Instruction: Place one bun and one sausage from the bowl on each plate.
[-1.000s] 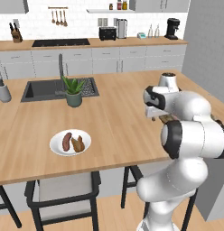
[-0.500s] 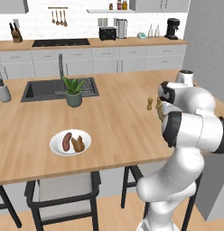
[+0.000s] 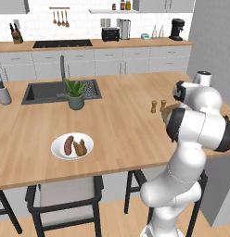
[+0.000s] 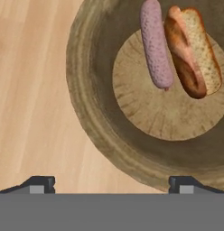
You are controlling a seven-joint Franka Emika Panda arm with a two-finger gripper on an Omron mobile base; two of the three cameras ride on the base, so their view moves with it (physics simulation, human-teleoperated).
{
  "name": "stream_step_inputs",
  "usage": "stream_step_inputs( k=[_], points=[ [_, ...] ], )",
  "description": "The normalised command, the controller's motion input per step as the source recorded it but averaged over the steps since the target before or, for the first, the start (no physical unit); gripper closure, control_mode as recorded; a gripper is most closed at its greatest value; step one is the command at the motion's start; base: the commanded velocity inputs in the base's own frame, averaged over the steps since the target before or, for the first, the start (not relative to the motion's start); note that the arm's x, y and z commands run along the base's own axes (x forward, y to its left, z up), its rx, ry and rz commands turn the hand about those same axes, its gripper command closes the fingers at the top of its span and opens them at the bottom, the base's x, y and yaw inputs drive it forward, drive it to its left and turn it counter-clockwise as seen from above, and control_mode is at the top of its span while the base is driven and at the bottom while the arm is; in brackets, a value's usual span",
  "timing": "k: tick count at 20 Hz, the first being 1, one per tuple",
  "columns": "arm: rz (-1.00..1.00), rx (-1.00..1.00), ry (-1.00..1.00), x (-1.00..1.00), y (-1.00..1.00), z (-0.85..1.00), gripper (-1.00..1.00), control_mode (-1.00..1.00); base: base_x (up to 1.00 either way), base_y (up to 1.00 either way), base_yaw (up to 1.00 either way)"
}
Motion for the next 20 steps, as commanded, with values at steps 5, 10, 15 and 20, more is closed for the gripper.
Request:
stream_step_inputs(
  k=[5,10,15,20],
  points=[
    [0.04,0.0,0.0,0.06,-0.12,-0.14,-1.0,-1.0,0.0,0.0,0.0],
    [0.07,0.0,0.0,0.18,-0.31,-0.16,-1.0,-1.0,0.0,0.0,0.0],
    [0.09,0.0,0.0,0.25,-0.39,-0.09,-1.0,-1.0,0.0,0.0,0.0],
    [0.09,0.0,0.0,0.36,-0.34,-0.12,-1.0,-1.0,0.0,0.0,0.0]
  ],
)
